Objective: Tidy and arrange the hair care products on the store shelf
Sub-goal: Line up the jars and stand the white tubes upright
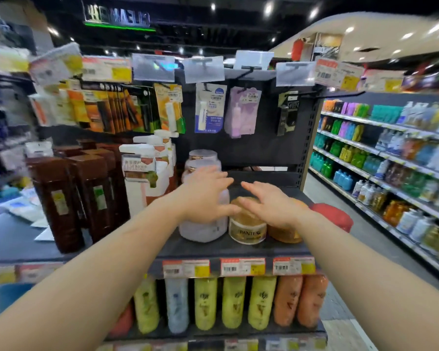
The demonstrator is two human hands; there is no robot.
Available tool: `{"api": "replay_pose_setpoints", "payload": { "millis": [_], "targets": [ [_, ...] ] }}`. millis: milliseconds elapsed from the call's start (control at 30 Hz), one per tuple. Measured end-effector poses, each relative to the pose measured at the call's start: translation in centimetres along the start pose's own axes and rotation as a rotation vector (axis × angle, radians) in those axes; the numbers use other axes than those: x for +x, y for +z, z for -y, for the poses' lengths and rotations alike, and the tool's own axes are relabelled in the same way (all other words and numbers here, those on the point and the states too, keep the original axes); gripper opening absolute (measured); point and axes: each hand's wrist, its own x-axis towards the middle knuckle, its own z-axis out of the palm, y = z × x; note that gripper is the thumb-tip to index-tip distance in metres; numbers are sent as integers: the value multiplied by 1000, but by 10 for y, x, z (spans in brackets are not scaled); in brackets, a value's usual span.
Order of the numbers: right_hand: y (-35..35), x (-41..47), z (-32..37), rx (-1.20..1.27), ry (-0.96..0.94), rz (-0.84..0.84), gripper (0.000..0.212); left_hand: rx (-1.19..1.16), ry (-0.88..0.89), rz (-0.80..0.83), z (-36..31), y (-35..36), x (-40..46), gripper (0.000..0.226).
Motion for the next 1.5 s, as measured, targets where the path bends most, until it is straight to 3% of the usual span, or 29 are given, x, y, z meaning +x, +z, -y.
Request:
{"api": "replay_pose_setpoints", "payload": {
  "millis": [233,700,1067,1233,1500],
  "targets": [
    [10,-28,56,-112,111,35,62,-124,-3,13,21,-5,-55,82],
    [58,-52,198,-12,-97,66,67,-228,-241,0,94,-12,-217,82],
    [127,1,378,99,-127,74,65,-166,-295,-6,272,-12,-323,85],
    [162,38,462,161,-79,71,63,-112,-195,47,359,-24,-352,80],
    [189,86,497,148,31,47,60,-142,-143,78,441,-10,-330,80]
  ]
}}
